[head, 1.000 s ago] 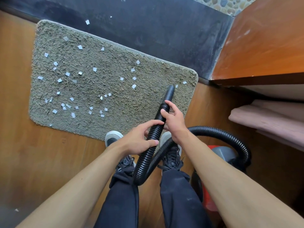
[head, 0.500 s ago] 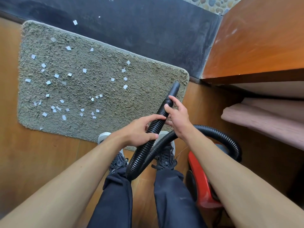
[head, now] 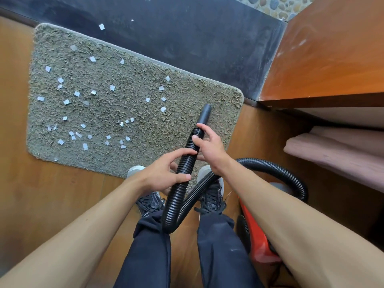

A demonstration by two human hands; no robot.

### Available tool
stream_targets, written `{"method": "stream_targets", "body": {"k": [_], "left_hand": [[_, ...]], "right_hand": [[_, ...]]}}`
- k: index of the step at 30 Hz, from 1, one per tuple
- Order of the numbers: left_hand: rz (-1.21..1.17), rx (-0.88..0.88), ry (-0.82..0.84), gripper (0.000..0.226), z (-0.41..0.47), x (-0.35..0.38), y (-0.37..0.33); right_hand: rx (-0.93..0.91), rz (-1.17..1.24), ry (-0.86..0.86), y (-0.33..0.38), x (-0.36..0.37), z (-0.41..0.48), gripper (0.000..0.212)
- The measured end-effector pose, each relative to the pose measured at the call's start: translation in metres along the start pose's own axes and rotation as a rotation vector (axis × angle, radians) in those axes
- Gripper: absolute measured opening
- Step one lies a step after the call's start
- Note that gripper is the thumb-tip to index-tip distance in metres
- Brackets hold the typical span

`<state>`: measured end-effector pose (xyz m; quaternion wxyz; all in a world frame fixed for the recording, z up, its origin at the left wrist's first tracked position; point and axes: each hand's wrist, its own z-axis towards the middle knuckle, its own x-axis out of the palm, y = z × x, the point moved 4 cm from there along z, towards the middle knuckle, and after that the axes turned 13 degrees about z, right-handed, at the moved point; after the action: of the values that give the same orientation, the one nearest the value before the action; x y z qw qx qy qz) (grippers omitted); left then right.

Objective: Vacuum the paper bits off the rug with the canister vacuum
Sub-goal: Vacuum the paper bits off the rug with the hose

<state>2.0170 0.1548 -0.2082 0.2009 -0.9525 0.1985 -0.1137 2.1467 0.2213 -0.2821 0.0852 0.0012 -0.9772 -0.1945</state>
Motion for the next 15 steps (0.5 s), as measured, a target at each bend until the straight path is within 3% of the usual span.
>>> {"method": "stream_targets", "body": {"k": [15], "left_hand": [[-0.438,0.029,-0.155,0.062,-0.039,-0.004,0.086]], "right_hand": [[0.087,-0.336,0.246,-0.032,0.086,-0.003,0.047]]}}
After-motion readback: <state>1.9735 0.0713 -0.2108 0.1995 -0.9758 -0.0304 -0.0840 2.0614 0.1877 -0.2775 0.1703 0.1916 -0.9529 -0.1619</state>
